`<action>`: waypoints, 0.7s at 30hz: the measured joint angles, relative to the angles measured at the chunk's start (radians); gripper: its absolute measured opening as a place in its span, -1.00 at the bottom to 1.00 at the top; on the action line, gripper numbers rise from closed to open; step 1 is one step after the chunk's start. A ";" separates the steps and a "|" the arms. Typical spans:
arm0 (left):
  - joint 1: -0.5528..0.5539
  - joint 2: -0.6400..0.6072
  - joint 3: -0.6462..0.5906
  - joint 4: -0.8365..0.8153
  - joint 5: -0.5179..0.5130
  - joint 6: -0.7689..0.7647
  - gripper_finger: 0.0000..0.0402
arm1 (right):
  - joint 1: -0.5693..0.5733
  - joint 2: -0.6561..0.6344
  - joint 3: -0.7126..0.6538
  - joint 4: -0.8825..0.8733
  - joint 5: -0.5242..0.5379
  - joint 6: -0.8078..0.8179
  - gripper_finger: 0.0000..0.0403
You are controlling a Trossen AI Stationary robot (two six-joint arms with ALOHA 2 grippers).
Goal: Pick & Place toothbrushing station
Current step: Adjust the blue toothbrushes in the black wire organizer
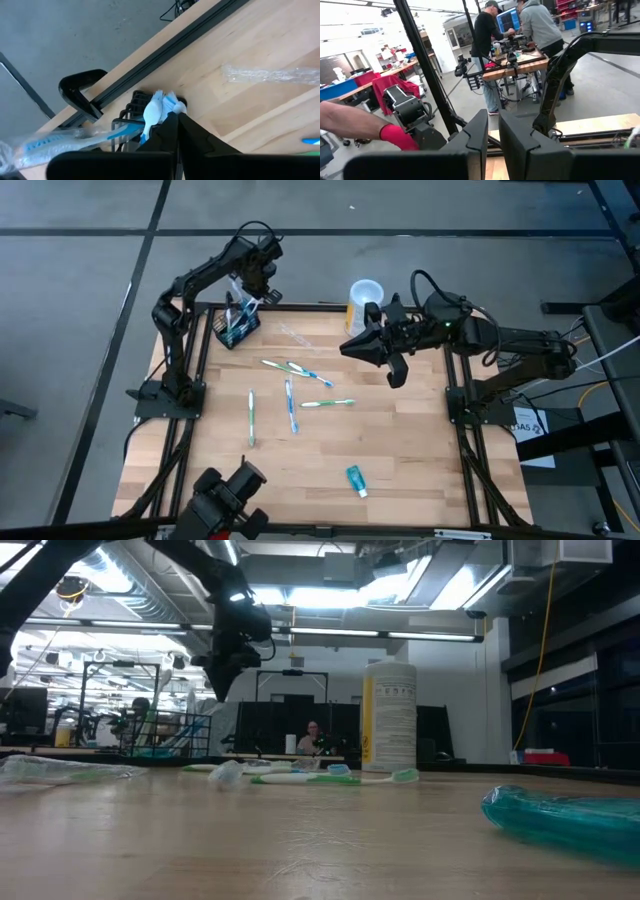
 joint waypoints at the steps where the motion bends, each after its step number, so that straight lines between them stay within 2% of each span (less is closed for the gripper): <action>1: 0.000 0.000 0.000 -0.001 0.000 0.000 -0.99 | 0.003 -0.005 0.000 -0.002 0.009 -0.001 -0.76; 14: 0.006 -0.033 0.000 0.009 -0.003 0.024 -0.96 | 0.016 -0.017 0.000 -0.028 0.041 -0.006 -0.76; 17: 0.005 -0.045 0.000 0.028 0.000 0.041 -0.85 | 0.016 -0.017 0.000 -0.027 0.041 -0.006 -0.76; 21: 0.006 -0.047 0.000 0.052 0.038 0.036 -0.60 | 0.016 -0.017 0.000 -0.027 0.040 -0.006 -0.76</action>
